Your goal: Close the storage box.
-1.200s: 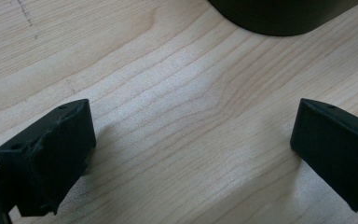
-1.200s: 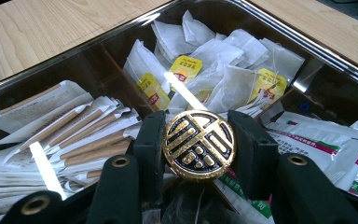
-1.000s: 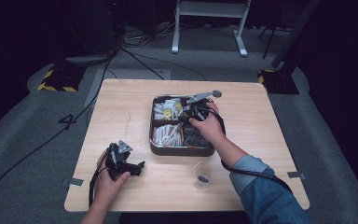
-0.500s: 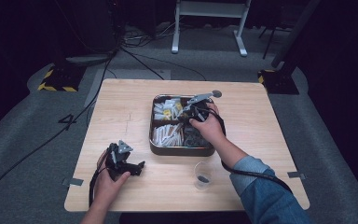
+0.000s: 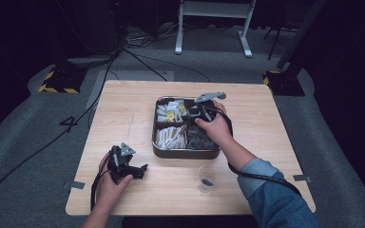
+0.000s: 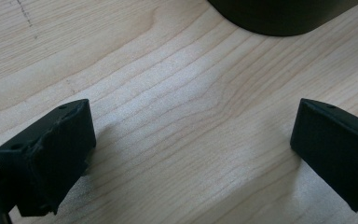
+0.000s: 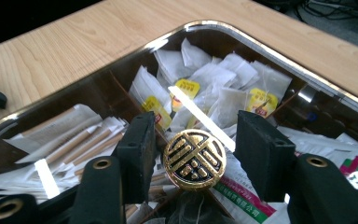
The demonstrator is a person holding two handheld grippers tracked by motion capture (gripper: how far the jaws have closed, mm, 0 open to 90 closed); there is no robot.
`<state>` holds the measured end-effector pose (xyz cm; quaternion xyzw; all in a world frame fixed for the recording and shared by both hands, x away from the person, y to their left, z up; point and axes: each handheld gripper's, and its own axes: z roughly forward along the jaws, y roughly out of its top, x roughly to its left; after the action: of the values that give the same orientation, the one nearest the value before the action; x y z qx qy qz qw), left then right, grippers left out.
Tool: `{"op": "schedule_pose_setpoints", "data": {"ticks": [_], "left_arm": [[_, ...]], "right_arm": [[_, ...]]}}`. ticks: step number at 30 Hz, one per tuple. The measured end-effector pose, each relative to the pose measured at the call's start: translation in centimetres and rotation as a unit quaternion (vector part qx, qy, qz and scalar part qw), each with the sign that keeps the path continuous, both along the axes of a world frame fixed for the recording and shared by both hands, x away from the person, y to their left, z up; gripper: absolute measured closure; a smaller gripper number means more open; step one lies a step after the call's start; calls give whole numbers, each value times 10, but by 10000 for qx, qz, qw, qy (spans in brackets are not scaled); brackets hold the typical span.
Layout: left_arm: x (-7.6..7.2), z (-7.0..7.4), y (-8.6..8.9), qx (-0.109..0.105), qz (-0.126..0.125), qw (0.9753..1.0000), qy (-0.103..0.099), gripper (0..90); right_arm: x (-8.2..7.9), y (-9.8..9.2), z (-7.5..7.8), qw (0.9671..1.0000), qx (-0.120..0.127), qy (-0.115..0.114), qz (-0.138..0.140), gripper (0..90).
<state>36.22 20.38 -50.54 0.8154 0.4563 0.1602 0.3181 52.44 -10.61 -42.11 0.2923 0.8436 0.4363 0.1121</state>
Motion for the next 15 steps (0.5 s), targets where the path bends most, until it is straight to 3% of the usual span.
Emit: {"op": "schedule_pose_setpoints", "data": {"ticks": [9, 15], "left_arm": [[-1, 0, 0, 9, 3, 10000, -1, 3], [-6, 0, 3, 18, 161, 9999, -1, 2]], "right_arm": [[-14, -21, 24, 9995, 289, -97, 117, 427], [-32, -53, 41, 9990, 354, -227, 157, 406]]}}
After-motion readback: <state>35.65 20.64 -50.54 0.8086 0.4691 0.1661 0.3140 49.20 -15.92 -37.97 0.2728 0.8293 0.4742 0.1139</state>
